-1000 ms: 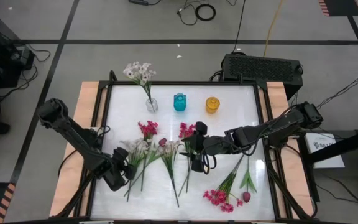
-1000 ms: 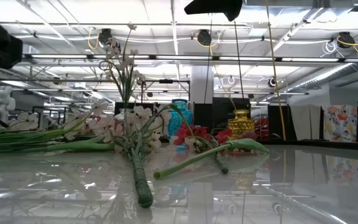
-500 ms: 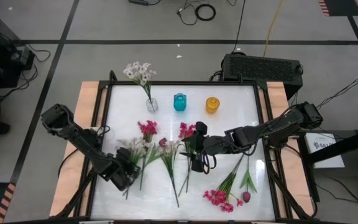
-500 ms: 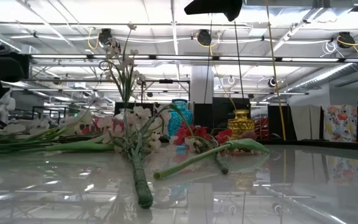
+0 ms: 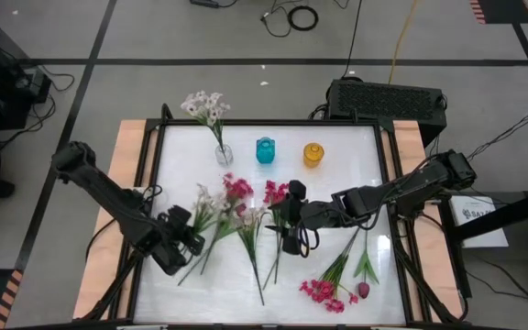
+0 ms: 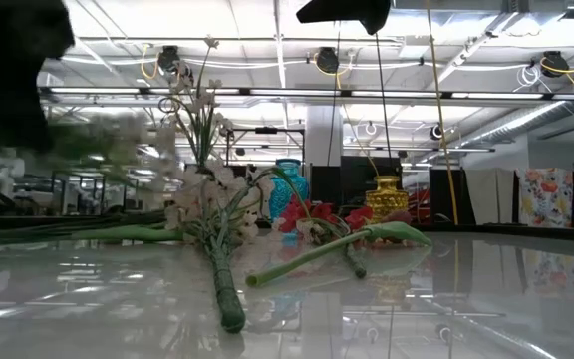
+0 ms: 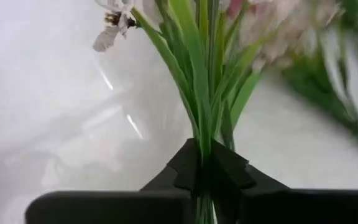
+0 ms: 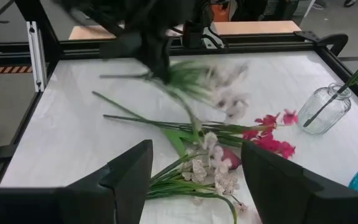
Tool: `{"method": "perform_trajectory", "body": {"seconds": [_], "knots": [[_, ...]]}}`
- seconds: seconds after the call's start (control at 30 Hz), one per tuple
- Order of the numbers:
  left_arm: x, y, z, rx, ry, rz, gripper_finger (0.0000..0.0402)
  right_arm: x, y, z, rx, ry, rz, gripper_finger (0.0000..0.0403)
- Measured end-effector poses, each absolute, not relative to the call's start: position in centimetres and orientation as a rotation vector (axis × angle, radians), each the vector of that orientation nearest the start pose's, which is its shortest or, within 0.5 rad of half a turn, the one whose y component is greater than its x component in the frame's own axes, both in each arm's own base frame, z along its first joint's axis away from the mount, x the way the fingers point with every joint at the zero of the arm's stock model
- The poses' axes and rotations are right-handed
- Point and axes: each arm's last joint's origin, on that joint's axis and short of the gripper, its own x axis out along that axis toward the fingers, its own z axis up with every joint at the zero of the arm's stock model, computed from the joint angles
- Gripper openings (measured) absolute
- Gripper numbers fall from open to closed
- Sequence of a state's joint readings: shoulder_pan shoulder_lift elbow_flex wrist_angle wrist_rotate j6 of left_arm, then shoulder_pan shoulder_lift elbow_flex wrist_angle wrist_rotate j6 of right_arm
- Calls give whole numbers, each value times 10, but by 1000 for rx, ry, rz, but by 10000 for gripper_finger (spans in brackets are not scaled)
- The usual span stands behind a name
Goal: Sort flowers into vase by color
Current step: Put the left white flower into the transparent vase
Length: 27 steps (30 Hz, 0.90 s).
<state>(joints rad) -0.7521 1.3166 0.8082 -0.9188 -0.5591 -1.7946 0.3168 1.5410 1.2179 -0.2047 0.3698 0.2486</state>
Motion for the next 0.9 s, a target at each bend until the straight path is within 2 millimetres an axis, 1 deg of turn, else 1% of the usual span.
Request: {"method": "perform_trajectory", "body": {"seconds": [0.1, 0.2, 0.3, 0.43, 0.5, 0.6, 0.77, 0.9], "knots": [[158, -125, 228, -683, 786, 799, 35, 332, 99, 299, 72, 483, -113, 238], [156, -120, 253, -610, 685, 772, 36, 339, 101, 296, 90, 442, -111, 238], [159, -118, 276, -523, 534, 706, 36, 352, 104, 288, 90, 391, -116, 238], [166, -121, 300, -374, 374, 638, 37, 374, 105, 268, 67, 333, -147, 238], [172, -125, 306, -301, 313, 612, 37, 385, 104, 258, 71, 297, -152, 238], [180, -132, 313, -205, 270, 574, 37, 398, 100, 252, 92, 207, -160, 238], [194, -143, 316, -102, 251, 524, 37, 406, 93, 256, 137, 85, -168, 238], [202, -151, 316, -49, 242, 502, 37, 407, 90, 265, 148, 18, -100, 243]]}}
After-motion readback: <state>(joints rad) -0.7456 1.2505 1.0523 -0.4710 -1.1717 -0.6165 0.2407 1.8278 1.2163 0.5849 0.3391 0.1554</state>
